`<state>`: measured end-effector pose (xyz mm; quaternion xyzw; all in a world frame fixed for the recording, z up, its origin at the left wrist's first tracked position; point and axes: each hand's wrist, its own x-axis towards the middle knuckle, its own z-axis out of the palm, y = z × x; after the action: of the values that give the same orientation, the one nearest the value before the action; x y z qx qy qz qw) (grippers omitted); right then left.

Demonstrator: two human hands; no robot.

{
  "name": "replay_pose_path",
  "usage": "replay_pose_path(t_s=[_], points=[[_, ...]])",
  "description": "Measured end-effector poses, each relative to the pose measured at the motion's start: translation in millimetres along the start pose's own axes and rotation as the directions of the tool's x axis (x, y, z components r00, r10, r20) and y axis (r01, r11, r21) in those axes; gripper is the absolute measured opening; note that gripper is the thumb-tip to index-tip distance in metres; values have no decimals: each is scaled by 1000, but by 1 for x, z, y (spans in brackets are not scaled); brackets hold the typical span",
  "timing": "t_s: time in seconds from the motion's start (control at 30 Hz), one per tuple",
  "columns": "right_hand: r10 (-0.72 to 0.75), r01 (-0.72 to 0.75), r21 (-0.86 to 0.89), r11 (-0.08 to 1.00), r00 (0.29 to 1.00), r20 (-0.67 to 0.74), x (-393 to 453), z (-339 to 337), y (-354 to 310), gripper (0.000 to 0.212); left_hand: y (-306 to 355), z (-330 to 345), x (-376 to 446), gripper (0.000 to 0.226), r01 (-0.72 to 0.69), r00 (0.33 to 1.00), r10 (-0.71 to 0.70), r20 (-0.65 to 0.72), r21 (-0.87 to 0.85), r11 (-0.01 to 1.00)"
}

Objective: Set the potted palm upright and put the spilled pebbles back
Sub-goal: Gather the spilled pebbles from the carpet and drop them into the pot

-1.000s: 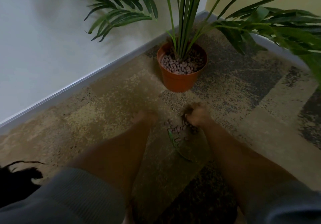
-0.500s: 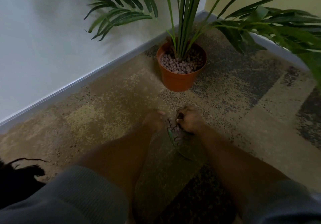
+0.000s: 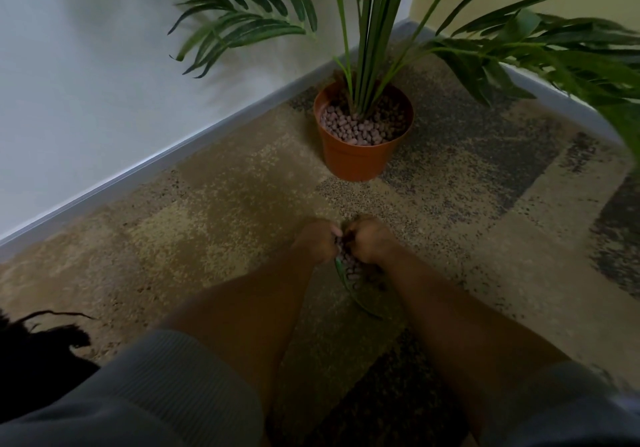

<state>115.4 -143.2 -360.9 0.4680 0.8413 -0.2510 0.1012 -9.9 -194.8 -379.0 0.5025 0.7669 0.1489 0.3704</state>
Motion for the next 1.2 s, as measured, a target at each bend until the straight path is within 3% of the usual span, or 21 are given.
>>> replay_pose_path(t_s=[0.37, 0.6, 0.7, 0.8, 0.9, 0.97, 1.03, 1.1, 1.2], points=[[58, -58, 17, 998, 998, 4, -4, 3, -1, 33, 9, -3, -12, 22, -44, 996, 36, 81, 90, 995], [99, -90, 202, 975, 994, -34, -13, 2, -4, 28, 19, -7, -9, 2, -6, 981, -41, 188, 245, 970], [114, -95, 258, 962, 992, -61, -13, 5, -5, 26, 19, -8, -7, 7, 23, 985, -67, 157, 269, 963], [146, -125, 300, 946, 988, -48, -18, 2, -8, 37, 15, -6, -6, 20, 30, 985, -72, 159, 251, 967], [173, -151, 342, 927, 984, -35, -22, -4, -10, 37, 14, -3, -7, 18, 64, 987, -95, 133, 224, 973], [283, -247, 530, 811, 959, 13, -21, -9, -8, 24, 14, -4, -8, 14, 111, 980, -136, 148, 165, 980], [380, -357, 763, 539, 912, 158, -17, -10, -6, 9, 16, -5, -8, 8, 203, 968, -191, 165, -65, 977], [374, -399, 894, 203, 876, 306, -17, -12, -3, 11, 20, -5, -13, 8, 368, 926, -278, 255, -449, 814], [276, -391, 907, -155, 865, 420, -25, -18, 5, 16, 24, -9, -23, 14, 472, 881, -300, 365, -700, 536]])
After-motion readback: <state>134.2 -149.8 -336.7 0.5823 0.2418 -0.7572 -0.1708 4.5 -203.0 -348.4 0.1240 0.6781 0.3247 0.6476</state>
